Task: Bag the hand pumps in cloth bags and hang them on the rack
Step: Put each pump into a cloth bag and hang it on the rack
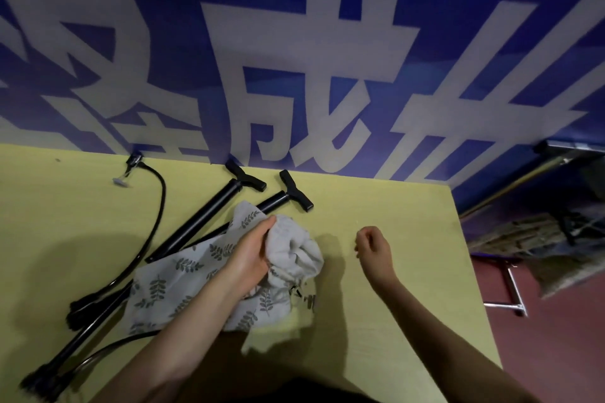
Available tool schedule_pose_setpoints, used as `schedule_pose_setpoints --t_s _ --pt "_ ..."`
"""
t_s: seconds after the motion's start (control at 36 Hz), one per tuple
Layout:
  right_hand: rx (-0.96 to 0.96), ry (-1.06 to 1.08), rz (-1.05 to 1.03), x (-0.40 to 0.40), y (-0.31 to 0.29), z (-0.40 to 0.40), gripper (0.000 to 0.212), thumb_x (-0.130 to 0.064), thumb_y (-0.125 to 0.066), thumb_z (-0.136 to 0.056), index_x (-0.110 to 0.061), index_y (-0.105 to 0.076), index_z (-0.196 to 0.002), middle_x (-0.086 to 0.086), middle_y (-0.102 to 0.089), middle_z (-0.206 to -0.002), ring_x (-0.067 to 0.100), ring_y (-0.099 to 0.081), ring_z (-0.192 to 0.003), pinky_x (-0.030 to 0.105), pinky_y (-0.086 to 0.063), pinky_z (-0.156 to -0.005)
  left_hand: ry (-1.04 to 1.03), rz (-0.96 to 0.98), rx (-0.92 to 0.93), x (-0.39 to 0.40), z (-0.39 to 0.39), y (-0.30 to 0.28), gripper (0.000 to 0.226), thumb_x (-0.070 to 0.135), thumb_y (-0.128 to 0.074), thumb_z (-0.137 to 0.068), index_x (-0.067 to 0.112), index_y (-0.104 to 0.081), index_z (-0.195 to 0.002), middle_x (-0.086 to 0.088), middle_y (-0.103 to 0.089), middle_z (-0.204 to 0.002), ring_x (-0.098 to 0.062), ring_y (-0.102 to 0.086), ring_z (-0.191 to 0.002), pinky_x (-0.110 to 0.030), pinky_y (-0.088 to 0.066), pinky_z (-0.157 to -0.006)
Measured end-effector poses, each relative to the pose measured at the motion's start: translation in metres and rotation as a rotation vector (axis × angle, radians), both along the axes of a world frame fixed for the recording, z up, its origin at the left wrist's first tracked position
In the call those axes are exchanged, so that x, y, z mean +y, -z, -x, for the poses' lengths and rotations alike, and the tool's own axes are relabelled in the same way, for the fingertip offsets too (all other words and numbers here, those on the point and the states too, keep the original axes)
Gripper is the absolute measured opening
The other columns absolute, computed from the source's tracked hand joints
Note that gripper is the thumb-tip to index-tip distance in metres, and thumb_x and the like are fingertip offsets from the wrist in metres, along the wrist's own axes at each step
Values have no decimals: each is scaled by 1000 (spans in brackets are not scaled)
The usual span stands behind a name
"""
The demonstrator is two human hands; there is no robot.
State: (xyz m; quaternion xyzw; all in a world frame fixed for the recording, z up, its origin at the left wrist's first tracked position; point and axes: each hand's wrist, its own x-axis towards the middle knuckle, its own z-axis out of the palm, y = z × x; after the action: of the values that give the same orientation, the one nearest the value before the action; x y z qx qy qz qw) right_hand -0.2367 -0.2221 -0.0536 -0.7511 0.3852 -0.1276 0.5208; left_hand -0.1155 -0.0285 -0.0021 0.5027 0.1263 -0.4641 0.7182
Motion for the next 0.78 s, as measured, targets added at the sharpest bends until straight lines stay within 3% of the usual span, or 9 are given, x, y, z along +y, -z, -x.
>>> schedule_pose_setpoints --t_s 0.11,0.22,0.28,0.33,0.42,0.47,0.56,0.64,0.78 --pt "-228 -241 -193 81 -47 13 18 -14 -45 -98 -9 -49 -81 4 -58 -79 11 -57 -74 23 -48 -71 11 56 -3 8 17 -20 53 37 -57 -86 3 -57 -126 -18 -64 -123 -25 -62 -114 -38 -48 -98" --pt "-210 -306 -201 131 -47 16 24 -25 -42 -98 -6 -52 -86 10 -55 -82 10 -49 -75 26 -42 -71 88 150 -28 18 39 -43 47 35 -59 -81 4 -68 -115 -22 -65 -118 -30 -64 -104 -37 -54 -88" --pt "-174 -281 -190 139 -44 15 25 -20 -41 -101 -1 -55 -94 16 -60 -90 9 -53 -79 26 -44 -77 159 191 -51 26 49 -53 42 36 -55 -85 5 -75 -104 -21 -66 -117 -28 -63 -102 -35 -51 -92" --pt "-128 -328 -138 142 -46 20 22 -14 -38 -103 -6 -57 -96 9 -62 -93 -2 -55 -81 18 -43 -79 187 216 -67 37 57 -61 43 36 -51 -89 5 -71 -112 -21 -63 -123 -26 -60 -110 -35 -49 -96" --pt "-22 -472 58 139 -43 30 40 -26 -30 -96 2 -58 -95 20 -62 -98 15 -56 -89 22 -36 -81 231 256 -75 52 61 -66 50 36 -37 -100 8 -46 -141 -22 -48 -141 -29 -47 -129 -38 -42 -105" --pt "9 -517 159 136 -39 40 45 -27 -30 -94 6 -59 -101 22 -63 -106 29 -57 -101 23 -36 -88 222 252 -57 64 70 -66 50 37 -27 -103 11 -49 -140 -21 -49 -141 -32 -42 -133 -44 -29 -112" --pt "-44 -553 211 134 -42 54 37 -15 -41 -95 10 -57 -117 9 -58 -119 20 -50 -114 0 -23 -94 143 311 -67 78 89 -72 53 31 -27 -102 5 -71 -112 -19 -68 -115 -28 -66 -105 -36 -56 -84" --pt "11 -552 329 134 -39 67 52 -30 -36 -89 -4 -59 -128 7 -59 -132 20 -52 -123 7 -27 -97 48 251 -58 93 99 -64 48 32 -38 -97 -2 -61 -122 -25 -65 -117 -36 -67 -102 -40 -59 -75" --pt "-65 -483 409 137 -37 90 37 -28 -50 -81 -14 -73 -106 -2 -72 -101 13 -61 -89 11 -36 -72 -43 208 34 102 116 -50 54 35 -44 -92 -1 -52 -132 -29 -56 -129 -44 -56 -117 -52 -52 -91"
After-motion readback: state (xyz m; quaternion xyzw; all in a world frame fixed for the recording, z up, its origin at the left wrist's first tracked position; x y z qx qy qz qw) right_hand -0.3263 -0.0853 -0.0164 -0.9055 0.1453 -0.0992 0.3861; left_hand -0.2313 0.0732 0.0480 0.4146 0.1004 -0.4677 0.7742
